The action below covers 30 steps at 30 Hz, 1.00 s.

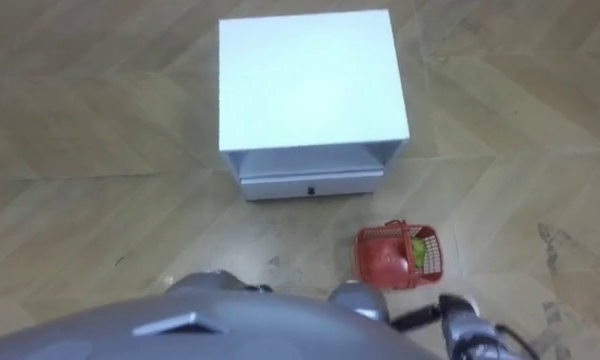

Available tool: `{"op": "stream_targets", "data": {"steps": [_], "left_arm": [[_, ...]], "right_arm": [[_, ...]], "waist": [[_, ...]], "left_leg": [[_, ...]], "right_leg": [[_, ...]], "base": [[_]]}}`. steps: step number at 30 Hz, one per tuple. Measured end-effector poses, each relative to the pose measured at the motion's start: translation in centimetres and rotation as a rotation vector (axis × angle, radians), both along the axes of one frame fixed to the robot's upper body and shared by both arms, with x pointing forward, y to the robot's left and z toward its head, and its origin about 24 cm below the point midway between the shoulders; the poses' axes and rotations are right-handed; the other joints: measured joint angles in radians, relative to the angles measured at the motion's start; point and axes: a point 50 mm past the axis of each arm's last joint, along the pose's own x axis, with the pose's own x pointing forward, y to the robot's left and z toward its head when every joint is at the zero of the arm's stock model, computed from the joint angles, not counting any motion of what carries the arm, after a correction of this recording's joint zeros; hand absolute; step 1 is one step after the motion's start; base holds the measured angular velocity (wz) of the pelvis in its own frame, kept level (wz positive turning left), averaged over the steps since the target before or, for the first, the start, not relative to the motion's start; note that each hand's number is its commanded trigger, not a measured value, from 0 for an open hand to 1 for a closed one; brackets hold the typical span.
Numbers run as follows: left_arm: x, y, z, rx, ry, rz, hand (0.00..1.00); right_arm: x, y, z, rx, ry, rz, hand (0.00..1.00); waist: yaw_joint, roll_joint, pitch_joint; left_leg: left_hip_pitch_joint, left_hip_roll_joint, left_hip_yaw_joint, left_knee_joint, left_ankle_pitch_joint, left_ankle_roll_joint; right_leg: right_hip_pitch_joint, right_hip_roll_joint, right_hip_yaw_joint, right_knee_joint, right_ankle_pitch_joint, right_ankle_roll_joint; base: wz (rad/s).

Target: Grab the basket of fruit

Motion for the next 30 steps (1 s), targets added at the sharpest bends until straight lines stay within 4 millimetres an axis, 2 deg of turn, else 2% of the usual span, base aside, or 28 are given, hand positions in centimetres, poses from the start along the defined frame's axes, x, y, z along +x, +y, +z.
{"op": "stream_targets", "data": {"steps": [1,2,3,4,5,6,7,8,9,10,11,13,14,15,18,20,21,22,23,24,25,26,27,28,29,30], "left_arm": [[0.9,0.3,0.1,0.017,-0.022,-0.007,0.0],[1.5,0.4,0.2,0.025,-0.037,-0.01,0.0],[2.9,0.6,0.3,0.042,-0.067,-0.015,0.0],[4.4,0.6,0.4,0.059,-0.107,-0.011,0.0],[5.0,0.6,0.5,0.066,-0.124,-0.008,0.0],[6.1,0.6,0.6,0.078,-0.16,-0.009,0.0],[7.1,0.4,0.7,0.082,-0.191,-0.033,0.0],[7.2,0.4,0.8,0.082,-0.196,-0.041,0.0],[7.6,0.4,0.8,0.088,-0.207,-0.043,0.0],[7.5,0.6,0.9,0.1,-0.203,-0.046,0.0],[7.4,0.7,0.9,0.104,-0.199,-0.05,0.0],[7.1,0.8,0.8,0.12,-0.189,-0.062,0.0],[7.0,0.9,0.9,0.124,-0.188,-0.06,0.0],[6.9,1.1,0.9,0.138,-0.192,-0.057,0.0],[7.1,1.8,1.2,0.168,-0.204,-0.045,0.0],[7.2,1.9,1.2,0.178,-0.218,-0.023,0.0],[7.4,1.9,1.3,0.182,-0.23,-0.007,0.0],[7.2,1.8,1.2,0.182,-0.224,-0.011,0.0],[7.1,1.8,1.2,0.186,-0.22,-0.011,0.0],[6.8,1.9,1.2,0.2,-0.21,-0.022,0.0],[6.7,2.0,1.2,0.216,-0.2,-0.041,0.0],[6.6,2.0,1.2,0.22,-0.2,-0.043,0.0],[6.8,1.9,1.2,0.226,-0.204,-0.053,0.0],[7.4,1.8,1.3,0.226,-0.227,-0.056,0.0],[7.2,1.8,1.2,0.225,-0.227,-0.055,0.0],[6.3,1.7,1.1,0.22,-0.209,-0.052,0.0]], "right_arm": [[2.2,0.1,0.4,0.0,-0.074,-0.015,0.0],[3.1,0.2,0.6,0.001,-0.106,-0.024,0.0],[4.8,0.3,1.1,0.003,-0.168,-0.038,0.0],[6.4,0.4,1.6,0.004,-0.214,-0.047,0.0],[7.0,0.5,1.8,0.005,-0.227,-0.05,0.0],[7.8,0.6,2.1,0.011,-0.256,-0.065,0.0],[8.2,0.6,2.3,0.007,-0.274,-0.077,0.0],[8.5,0.5,2.4,0.005,-0.284,-0.085,0.0],[9.0,0.4,2.7,0.002,-0.308,-0.106,0.0],[9.4,0.3,2.9,-0.002,-0.328,-0.118,0.0],[9.6,0.2,3.0,-0.005,-0.337,-0.124,0.0],[10.3,-0.6,3.7,-0.035,-0.375,-0.14,0.0],[10.5,-0.8,4.0,-0.043,-0.391,-0.15,0.0],[11.2,-1.1,4.5,-0.053,-0.428,-0.171,0.0],[13.1,-1.3,5.6,-0.066,-0.5,-0.188,0.0],[14.0,-1.3,6.2,-0.067,-0.525,-0.184,0.0],[14.7,-1.2,6.6,-0.065,-0.545,-0.178,0.0],[15.7,-1.1,7.2,-0.066,-0.574,-0.173,0.0],[16.0,-1.1,7.4,-0.07,-0.586,-0.173,0.0],[16.3,-1.1,7.7,-0.076,-0.605,-0.176,0.0],[16.3,-1.1,7.9,-0.079,-0.618,-0.186,0.0],[16.3,-1.1,7.9,-0.082,-0.623,-0.19,0.0],[16.5,-1.2,8.1,-0.093,-0.633,-0.196,0.0],[16.6,-1.2,8.3,-0.099,-0.643,-0.196,0.0],[16.7,-1.2,8.3,-0.1,-0.644,-0.191,0.0],[17.0,-1.1,8.6,-0.11,-0.653,-0.169,0.0]], "waist": [[0.002,-0.011,-0.0031],[-0.001,-0.012,-0.003],[0.001,-0.012,-0.0007],[0.005,-0.007,0.0066],[0.003,-0.008,0.0101],[0.005,-0.019,0.016],[0.012,-0.017,0.013],[0.022,-0.009,0.0085],[0.03,-0.02,0.0144],[0.03,-0.028,0.0188],[0.029,-0.029,0.0186],[0.029,-0.035,0.0183],[0.029,-0.035,0.019],[0.027,-0.041,0.0214],[0.023,-0.061,0.0304],[0.012,-0.061,0.0325],[0.004,-0.064,0.0355],[0.0,-0.059,0.0396],[0.0,-0.058,0.0417],[0.002,-0.058,0.0418],[-0.004,-0.059,0.0423],[-0.011,-0.061,0.0422],[-0.027,-0.064,0.0447],[-0.051,-0.072,0.0506],[-0.056,-0.08,0.0565],[-0.041,-0.071,0.0525]], "left_leg": [[-0.073,0.007,-0.002,0.053,-0.001,0.003],[-0.113,0.013,-0.003,0.084,-0.003,0.005],[-0.192,0.024,-0.008,0.15,-0.005,0.009],[-0.266,0.037,-0.02,0.215,-0.007,0.011],[-0.3,0.038,-0.03,0.248,-0.008,0.012],[-0.362,0.037,-0.051,0.306,-0.018,0.007],[-0.427,0.035,-0.069,0.361,-0.027,-0.001],[-0.455,0.038,-0.071,0.389,-0.035,-0.002],[-0.505,0.036,-0.07,0.447,-0.048,0.006],[-0.553,0.036,-0.07,0.515,-0.067,0.016],[-0.576,0.039,-0.071,0.551,-0.08,0.021],[-0.651,0.038,-0.072,0.682,-0.133,0.041],[-0.667,0.038,-0.07,0.713,-0.147,0.047],[-0.695,0.037,-0.062,0.77,-0.176,0.046],[-0.759,0.036,-0.029,0.903,-0.234,0.025],[-0.794,0.038,-0.02,0.971,-0.262,0.0],[-0.814,0.037,-0.012,1.004,-0.275,-0.028],[-0.836,0.031,-0.011,1.039,-0.284,-0.046],[-0.846,0.027,-0.011,1.057,-0.285,-0.046],[-0.867,0.017,-0.004,1.091,-0.3,-0.019],[-0.88,0.019,0.012,1.122,-0.317,0.015],[-0.886,0.024,0.02,1.134,-0.322,0.025],[-0.896,0.036,0.038,1.157,-0.325,0.029],[-0.902,0.048,0.055,1.178,-0.32,-0.009],[-0.91,0.047,0.042,1.219,-0.312,-0.055],[-0.915,0.0,-0.111,1.286,-0.348,-0.07]], "right_leg": [[0.018,0.0,0.002,-0.048,0.001,0.002],[0.028,0.001,0.002,-0.076,-0.001,0.005],[0.037,0.007,0.004,-0.126,-0.051,0.043],[0.023,0.023,0.002,-0.136,-0.143,0.051],[0.009,0.027,0.005,-0.13,-0.185,0.053],[-0.03,0.037,0.02,-0.096,-0.261,0.043],[-0.079,0.039,0.024,-0.037,-0.327,0.033],[-0.105,0.035,0.025,0.005,-0.356,0.029],[-0.16,0.017,0.031,0.106,-0.409,0.036],[-0.212,0.002,0.038,0.223,-0.444,0.039],[-0.239,-0.003,0.04,0.282,-0.453,0.042],[-0.319,-0.032,0.056,0.508,-0.459,0.039],[-0.335,-0.041,0.058,0.556,-0.459,0.039],[-0.363,-0.06,0.062,0.648,-0.459,0.039],[-0.43,-0.089,0.109,0.859,-0.455,0.041],[-0.455,-0.095,0.124,0.944,-0.454,0.04],[-0.47,-0.108,0.134,0.991,-0.454,0.039],[-0.485,-0.113,0.145,1.037,-0.452,0.037],[-0.492,-0.115,0.15,1.062,-0.452,0.038],[-0.496,-0.119,0.158,1.125,-0.449,0.043],[-0.492,-0.124,0.16,1.177,-0.445,0.05],[-0.487,-0.125,0.159,1.199,-0.432,0.052],[-0.478,-0.12,0.161,1.229,-0.421,0.046],[-0.48,-0.127,0.171,1.251,-0.419,0.035],[-0.48,-0.138,0.168,1.259,-0.417,0.031],[-0.502,-0.141,0.186,1.291,-0.417,0.032]], "base": [[0.05],[0.12],[0.23],[0.25],[0.35],[0.32],[0.26],[0.12],[0.13],[0.18],[0.23],[0.24],[0.3],[0.36],[0.43],[0.47],[0.3],[0.21],[0.15],[0.29],[0.44],[0.7],[0.76],[0.69],[0.07],[-0.57]]}}
